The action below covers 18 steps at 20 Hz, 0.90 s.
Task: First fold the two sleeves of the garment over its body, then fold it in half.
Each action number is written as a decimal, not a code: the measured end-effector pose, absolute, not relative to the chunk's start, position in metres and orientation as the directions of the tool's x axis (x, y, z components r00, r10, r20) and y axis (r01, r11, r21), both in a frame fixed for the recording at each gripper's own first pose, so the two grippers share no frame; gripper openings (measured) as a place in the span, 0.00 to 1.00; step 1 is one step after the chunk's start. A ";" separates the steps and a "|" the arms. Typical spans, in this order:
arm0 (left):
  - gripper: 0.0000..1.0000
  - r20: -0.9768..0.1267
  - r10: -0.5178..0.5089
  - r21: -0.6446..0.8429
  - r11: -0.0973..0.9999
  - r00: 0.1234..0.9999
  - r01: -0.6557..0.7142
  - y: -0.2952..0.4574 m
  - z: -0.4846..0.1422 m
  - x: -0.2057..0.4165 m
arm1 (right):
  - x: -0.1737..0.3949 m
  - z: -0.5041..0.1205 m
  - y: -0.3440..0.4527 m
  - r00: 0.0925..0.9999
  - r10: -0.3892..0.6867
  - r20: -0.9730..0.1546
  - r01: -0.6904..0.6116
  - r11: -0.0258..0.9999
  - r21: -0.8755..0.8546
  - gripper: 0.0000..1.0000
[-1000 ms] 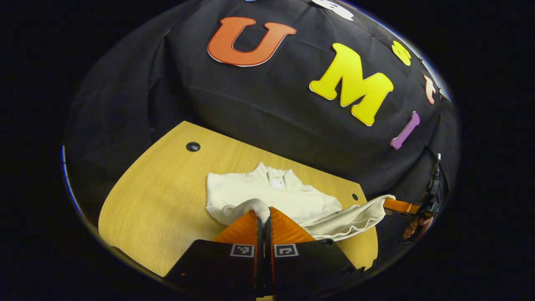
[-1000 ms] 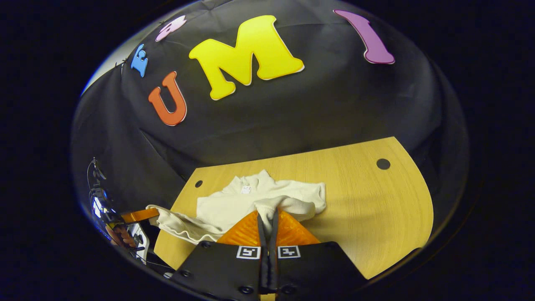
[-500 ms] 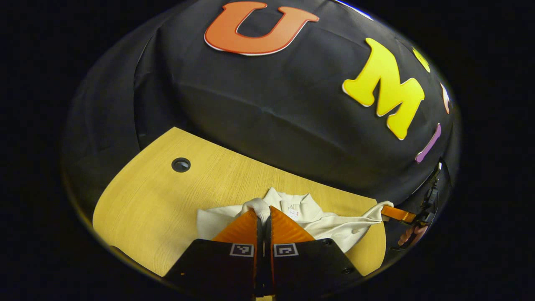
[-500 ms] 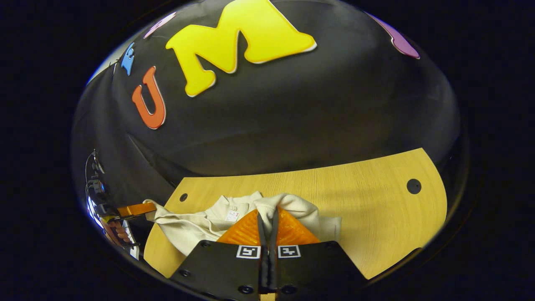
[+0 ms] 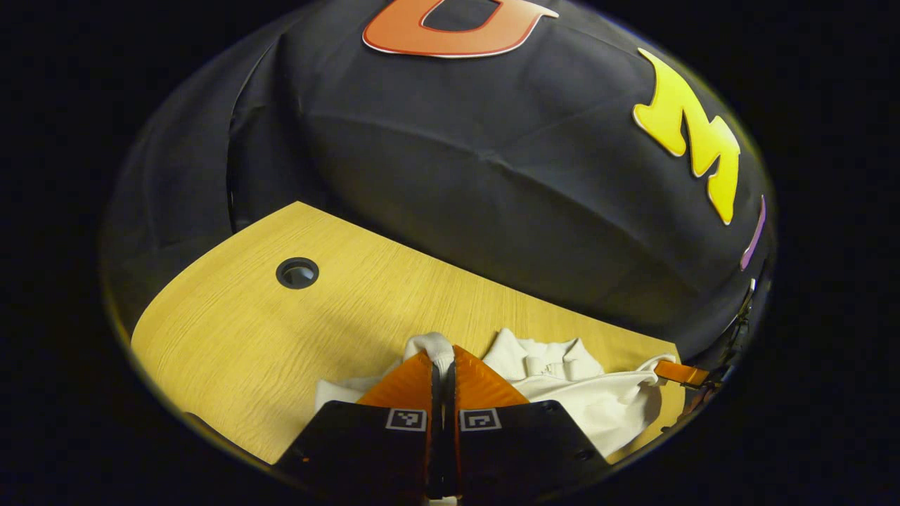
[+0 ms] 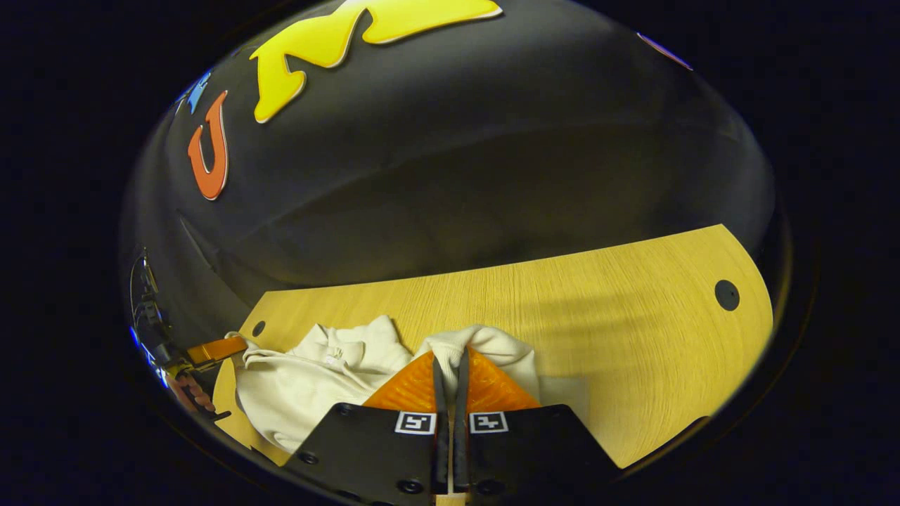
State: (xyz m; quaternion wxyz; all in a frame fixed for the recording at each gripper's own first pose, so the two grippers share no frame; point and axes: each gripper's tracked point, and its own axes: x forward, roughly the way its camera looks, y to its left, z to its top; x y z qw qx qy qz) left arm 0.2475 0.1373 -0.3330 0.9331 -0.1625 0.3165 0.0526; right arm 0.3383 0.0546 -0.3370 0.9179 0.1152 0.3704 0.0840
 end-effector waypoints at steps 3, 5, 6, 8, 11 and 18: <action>0.04 -0.615 0.017 -0.222 0.956 0.789 -0.193 0.135 -0.343 0.253 | 0.346 -0.343 0.057 0.719 0.217 -0.660 -0.064 0.967 0.248 0.08; 0.06 -0.609 0.005 -0.230 0.956 0.793 -0.183 0.130 -0.340 0.255 | 0.347 -0.337 0.056 0.729 0.214 -0.650 -0.069 0.968 0.241 0.19; 0.11 -0.603 -0.002 -0.235 0.956 0.798 -0.175 0.130 -0.336 0.254 | 0.347 -0.330 0.056 0.737 0.212 -0.642 -0.070 0.969 0.239 0.26; 0.24 -0.577 0.007 -0.218 0.962 0.817 -0.162 0.132 -0.320 0.254 | 0.348 -0.315 0.051 0.759 0.196 -0.620 -0.065 0.972 0.227 0.49; 1.00 -0.520 0.053 -0.164 0.973 0.853 -0.160 0.142 -0.283 0.255 | 0.336 -0.293 0.049 0.779 0.187 -0.599 -0.076 0.976 0.205 0.71; 0.99 -0.346 0.109 -0.053 0.989 0.932 -0.135 0.127 -0.153 0.205 | 0.273 -0.166 0.044 0.896 0.152 -0.418 -0.128 0.988 0.086 0.90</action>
